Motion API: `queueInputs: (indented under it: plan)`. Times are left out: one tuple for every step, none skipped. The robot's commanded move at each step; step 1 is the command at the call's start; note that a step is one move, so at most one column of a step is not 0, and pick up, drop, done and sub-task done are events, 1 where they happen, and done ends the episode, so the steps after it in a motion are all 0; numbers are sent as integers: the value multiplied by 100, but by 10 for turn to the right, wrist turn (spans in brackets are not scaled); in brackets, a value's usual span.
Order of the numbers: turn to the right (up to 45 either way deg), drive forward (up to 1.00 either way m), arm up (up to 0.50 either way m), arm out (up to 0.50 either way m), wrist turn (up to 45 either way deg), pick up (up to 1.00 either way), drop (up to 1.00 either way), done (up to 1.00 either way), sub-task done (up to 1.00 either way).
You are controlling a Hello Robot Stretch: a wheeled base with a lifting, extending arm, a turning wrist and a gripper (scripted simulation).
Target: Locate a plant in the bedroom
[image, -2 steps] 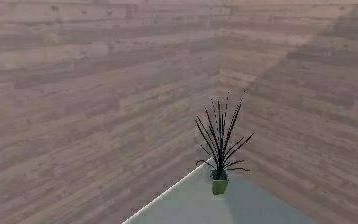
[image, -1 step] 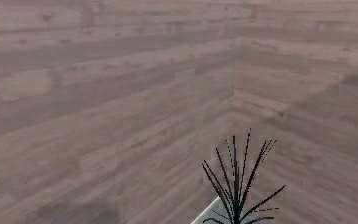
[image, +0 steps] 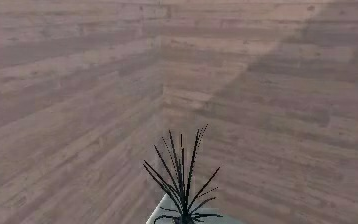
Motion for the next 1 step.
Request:
queueInputs:
  plan:
    - [0,0,0,0,0,0,0,100,0]
